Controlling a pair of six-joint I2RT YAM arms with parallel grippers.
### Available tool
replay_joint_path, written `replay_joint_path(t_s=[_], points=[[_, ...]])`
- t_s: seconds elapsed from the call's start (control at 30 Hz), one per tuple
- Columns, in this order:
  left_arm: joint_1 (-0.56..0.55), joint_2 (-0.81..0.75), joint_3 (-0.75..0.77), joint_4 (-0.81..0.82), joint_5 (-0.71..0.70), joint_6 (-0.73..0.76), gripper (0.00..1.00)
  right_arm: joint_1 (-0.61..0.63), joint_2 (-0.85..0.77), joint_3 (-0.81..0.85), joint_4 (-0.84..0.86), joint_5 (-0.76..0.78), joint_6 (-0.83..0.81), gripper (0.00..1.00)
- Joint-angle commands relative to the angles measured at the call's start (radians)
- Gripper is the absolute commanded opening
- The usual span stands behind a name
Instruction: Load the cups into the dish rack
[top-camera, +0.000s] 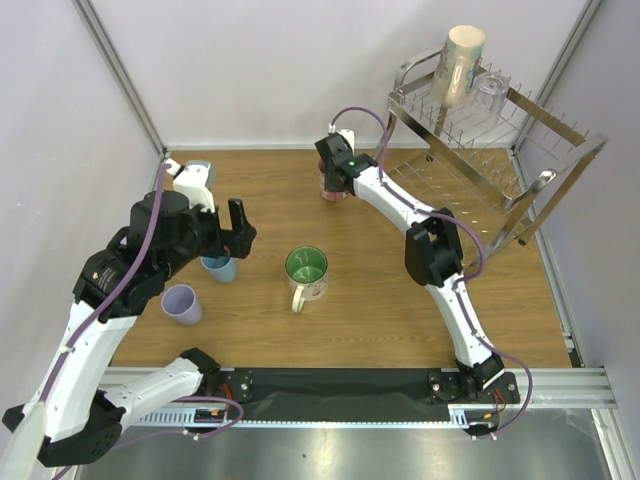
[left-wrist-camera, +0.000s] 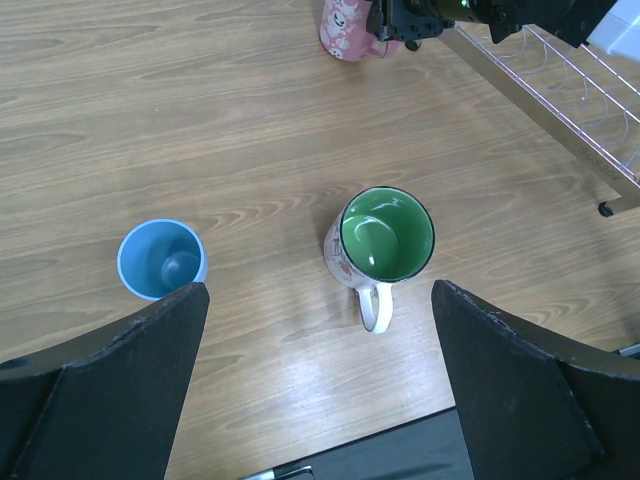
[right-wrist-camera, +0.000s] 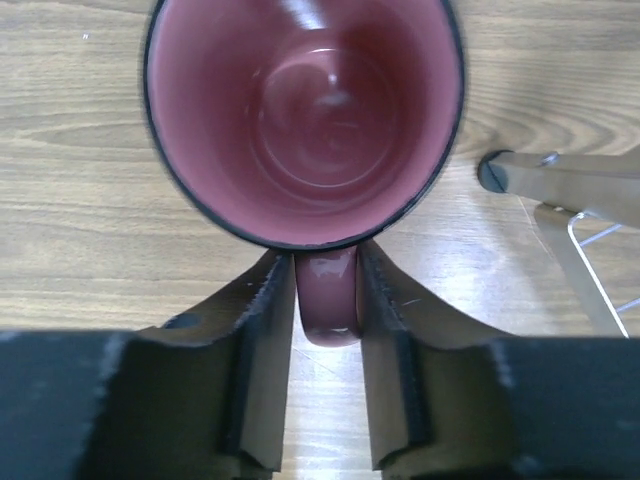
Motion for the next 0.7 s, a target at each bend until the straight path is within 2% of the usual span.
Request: replay_joint_path(t_s=[0.0, 0.13, 0.17, 0.27, 0.43, 0.67], points=[[0.012, -0.001, 0.026, -0.004, -0.013, 0.024, 1.0, -0.01, 0.016, 0.002, 0.037, 0.005, 0.014, 0.29], [0.015, -0.006, 0.026, -0.007, -0.012, 0.019, 1.0, -0.016, 0.015, 0.008, 0.02, -0.004, 0.012, 0.11], [0.013, -0.006, 0.029, -0.007, -0.012, 0.018, 1.0, -0.019, 0.008, 0.011, 0.017, 0.004, 0.009, 0.0], [0.016, 0.0, 0.046, -0.012, -0.013, 0.013, 1.0, -0.016, -0.019, 0.017, 0.003, 0.014, -0.012, 0.0], [0.018, 0.033, 0.089, -0.016, 0.019, 0.001, 1.0, -0.012, -0.181, -0.061, -0.003, 0.004, -0.026, 0.0], [0.021, 0.082, 0.109, 0.014, 0.132, -0.039, 0.97, 0.036, -0.525, -0.413, 0.037, -0.077, -0.061, 0.0]])
